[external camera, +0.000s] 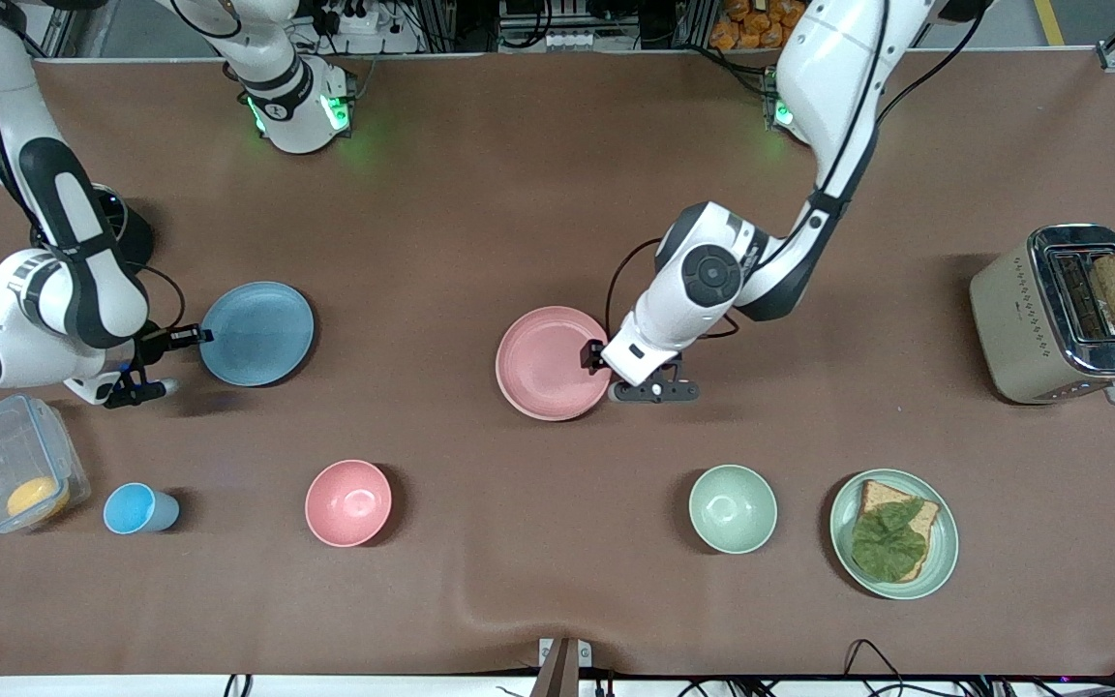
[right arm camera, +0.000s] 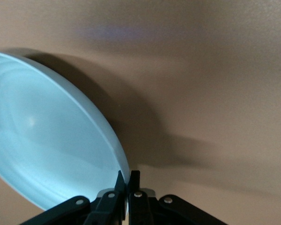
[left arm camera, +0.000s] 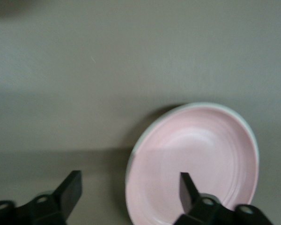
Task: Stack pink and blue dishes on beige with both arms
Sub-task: 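Release the pink plate with the left gripper while the right gripper grasps the blue plate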
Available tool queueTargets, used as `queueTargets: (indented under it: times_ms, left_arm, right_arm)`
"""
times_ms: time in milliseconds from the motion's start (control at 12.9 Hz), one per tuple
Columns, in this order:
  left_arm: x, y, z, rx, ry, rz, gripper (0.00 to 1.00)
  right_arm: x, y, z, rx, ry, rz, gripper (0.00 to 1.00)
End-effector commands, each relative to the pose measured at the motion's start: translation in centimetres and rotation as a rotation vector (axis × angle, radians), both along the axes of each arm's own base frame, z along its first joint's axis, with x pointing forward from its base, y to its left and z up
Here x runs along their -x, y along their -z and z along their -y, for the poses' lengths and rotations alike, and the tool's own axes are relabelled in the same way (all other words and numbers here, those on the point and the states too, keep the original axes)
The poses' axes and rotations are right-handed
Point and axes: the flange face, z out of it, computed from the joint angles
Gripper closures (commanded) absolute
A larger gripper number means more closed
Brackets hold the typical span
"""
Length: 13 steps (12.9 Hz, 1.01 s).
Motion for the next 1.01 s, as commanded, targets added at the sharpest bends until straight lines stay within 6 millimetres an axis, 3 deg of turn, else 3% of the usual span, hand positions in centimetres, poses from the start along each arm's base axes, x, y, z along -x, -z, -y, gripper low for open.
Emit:
queueTargets:
  times_ms: [0, 387, 773, 928]
  left_arm:
    - [-2.5, -7.6, -7.0, -0.079, -0.028, 0.059, 0.00]
    - [-3.8, -18.4, -17.5, -0.159, -0.131, 0.113, 0.00]
    - [-2.9, -28.7, -24.0, -0.213, -0.177, 0.092, 0.00]
    - [-2.4, -31.8, -26.2, -0.218, -0.148, 0.071, 0.00]
  right_arm:
    - [-1.4, -0.8, -0.1, -0.034, 0.000, -0.035, 1.00]
    - [-3.1, -4.7, -1.9, -0.079, 0.032, -0.120, 1.00]
    - [-4.3, -7.0, -3.9, -0.084, 0.045, -0.145, 1.00]
    - [-5.0, -8.1, -6.5, -0.079, 0.075, -0.175, 1.00]
